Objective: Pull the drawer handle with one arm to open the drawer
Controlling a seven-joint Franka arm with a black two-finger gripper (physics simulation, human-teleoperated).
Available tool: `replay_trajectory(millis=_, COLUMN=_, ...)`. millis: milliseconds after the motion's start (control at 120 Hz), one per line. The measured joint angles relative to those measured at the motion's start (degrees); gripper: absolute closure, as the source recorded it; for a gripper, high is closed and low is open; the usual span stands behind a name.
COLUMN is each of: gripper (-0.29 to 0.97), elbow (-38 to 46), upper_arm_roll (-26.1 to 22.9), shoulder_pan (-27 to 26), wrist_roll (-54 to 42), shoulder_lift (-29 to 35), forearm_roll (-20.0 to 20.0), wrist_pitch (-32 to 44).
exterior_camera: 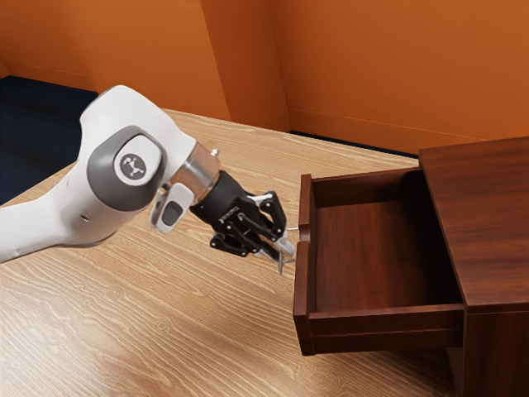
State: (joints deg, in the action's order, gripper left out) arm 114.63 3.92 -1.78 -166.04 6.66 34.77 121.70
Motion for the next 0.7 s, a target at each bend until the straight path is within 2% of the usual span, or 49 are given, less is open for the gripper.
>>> replay_trajectory(millis=183, gripper=0.67, elbow=0.0, upper_arm_roll=0.5, shoulder_pan=0.4, wrist_roll=0.0, shoulder_lift=1.5, forearm_roll=-0.6, wrist_pitch=-0.1)
replay_trajectory(millis=350, gripper=0.53, elbow=-1.5, upper_arm_roll=1.0, shoulder_pan=0.8, wrist_roll=0.1, shoulder_lift=7.4, forearm_roll=-2.0, wrist_pitch=-1.9)
replay_trajectory(millis=383, gripper=0.5, elbow=-3.9, upper_arm_roll=1.0, shoulder_pan=0.3, wrist_roll=0.5, shoulder_lift=7.6, forearm_roll=-4.2, wrist_pitch=-2.9)
replay_trajectory(millis=425, gripper=0.46, elbow=-9.4, upper_arm_roll=0.9, shoulder_pan=-1.0, wrist_roll=2.1, shoulder_lift=6.4, forearm_roll=-9.0, wrist_pitch=-5.2)
replay_trajectory(millis=542, gripper=0.28, elbow=-28.7, upper_arm_roll=0.9, shoulder_pan=-3.4, wrist_roll=10.0, shoulder_lift=-2.4, forearm_roll=-23.4, wrist_pitch=-16.3)
replay_trajectory(millis=642, gripper=0.18, elbow=-42.5, upper_arm_roll=0.9, shoulder_pan=-3.5, wrist_roll=19.6, shoulder_lift=-10.1, forearm_roll=-31.8, wrist_pitch=-28.2)
replay_trajectory(millis=700, gripper=0.13, elbow=-46.4, upper_arm_roll=1.1, shoulder_pan=-3.5, wrist_roll=26.1, shoulder_lift=-12.4, forearm_roll=-35.1, wrist_pitch=-34.1)
